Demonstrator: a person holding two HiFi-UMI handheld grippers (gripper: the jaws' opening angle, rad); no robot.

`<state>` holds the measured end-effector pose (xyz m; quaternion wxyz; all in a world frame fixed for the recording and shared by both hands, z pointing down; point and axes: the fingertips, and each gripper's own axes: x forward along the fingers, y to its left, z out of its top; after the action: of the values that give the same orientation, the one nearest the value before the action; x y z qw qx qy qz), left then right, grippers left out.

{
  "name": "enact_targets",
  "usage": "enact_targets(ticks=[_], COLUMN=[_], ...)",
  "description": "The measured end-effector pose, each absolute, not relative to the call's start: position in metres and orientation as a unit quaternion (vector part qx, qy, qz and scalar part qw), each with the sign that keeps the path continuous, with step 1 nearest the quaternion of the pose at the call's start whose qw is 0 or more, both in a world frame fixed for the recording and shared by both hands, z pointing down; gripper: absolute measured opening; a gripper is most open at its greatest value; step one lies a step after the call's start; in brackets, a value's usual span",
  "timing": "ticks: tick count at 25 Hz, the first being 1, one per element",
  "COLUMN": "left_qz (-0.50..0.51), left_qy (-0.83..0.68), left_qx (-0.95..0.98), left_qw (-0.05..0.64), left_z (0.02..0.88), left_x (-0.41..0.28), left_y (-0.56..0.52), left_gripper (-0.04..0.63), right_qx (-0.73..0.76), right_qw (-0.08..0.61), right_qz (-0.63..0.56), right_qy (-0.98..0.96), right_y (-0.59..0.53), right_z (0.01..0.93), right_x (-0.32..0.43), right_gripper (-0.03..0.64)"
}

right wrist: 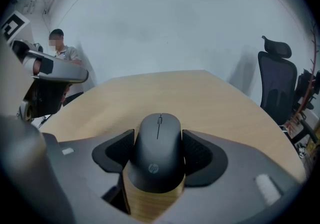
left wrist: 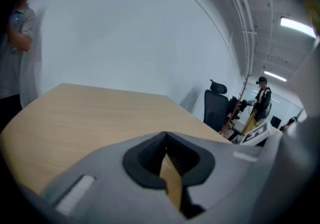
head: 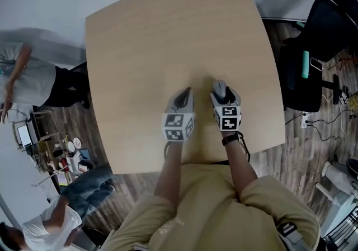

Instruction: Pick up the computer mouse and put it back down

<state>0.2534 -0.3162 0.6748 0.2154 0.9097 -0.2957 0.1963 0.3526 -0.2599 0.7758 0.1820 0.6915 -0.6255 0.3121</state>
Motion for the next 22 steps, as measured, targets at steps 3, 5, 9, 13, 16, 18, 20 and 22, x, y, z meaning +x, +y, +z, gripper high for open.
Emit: enact_targets(ticks=[3, 5, 9, 13, 16, 18, 20, 22], left_qz=[0.202, 0.203, 0.193, 0.182, 0.172, 0.164, 0.154, 0.144], left_qy=[-0.3, -0.305, -0.316, -0.33, -0.336, -0.342, -0.347, -0.353], left_qx=[0.905, 0.903, 0.902, 0.901, 0.903, 0.904, 0.905, 0.907], left_qw=[0.221, 0.224, 0.222, 0.215, 0.205, 0.198, 0.19, 0.18], left_z=[0.682, 0.682, 0.674, 0.659, 0.644, 0.632, 0.619, 0.606], left_x=[0.248, 0.243, 0.236, 0.23, 0.225, 0.221, 0.218, 0.215], left_y=[-0.314, -0.313, -0.315, -0.312, -0.307, -0.302, -0.297, -0.291], left_gripper=[0.0, 0.001, 0.0, 0.001, 0.002, 0.0, 0.002, 0.002], right_qx=[0.687, 0.689, 0.698, 0.7, 0.705, 0.708, 0.709, 0.706], right_qw=[0.194, 0.198, 0.201, 0.192, 0.173, 0.153, 0.129, 0.112], right_qz=[0.324, 0.33, 0.34, 0.341, 0.32, 0.301, 0.276, 0.243], right_qy=[-0.621, -0.614, -0.597, -0.598, -0.609, -0.62, -0.636, -0.656], right_y=[-0.254, -0.25, -0.248, -0.247, -0.246, -0.246, -0.247, -0.248], right_z=[0.79, 0.796, 0.809, 0.806, 0.782, 0.757, 0.727, 0.693], right_x=[0.349, 0.349, 0.359, 0.366, 0.364, 0.36, 0.354, 0.346], right_gripper=[0.302, 0.304, 0.305, 0.304, 0.327, 0.319, 0.279, 0.248])
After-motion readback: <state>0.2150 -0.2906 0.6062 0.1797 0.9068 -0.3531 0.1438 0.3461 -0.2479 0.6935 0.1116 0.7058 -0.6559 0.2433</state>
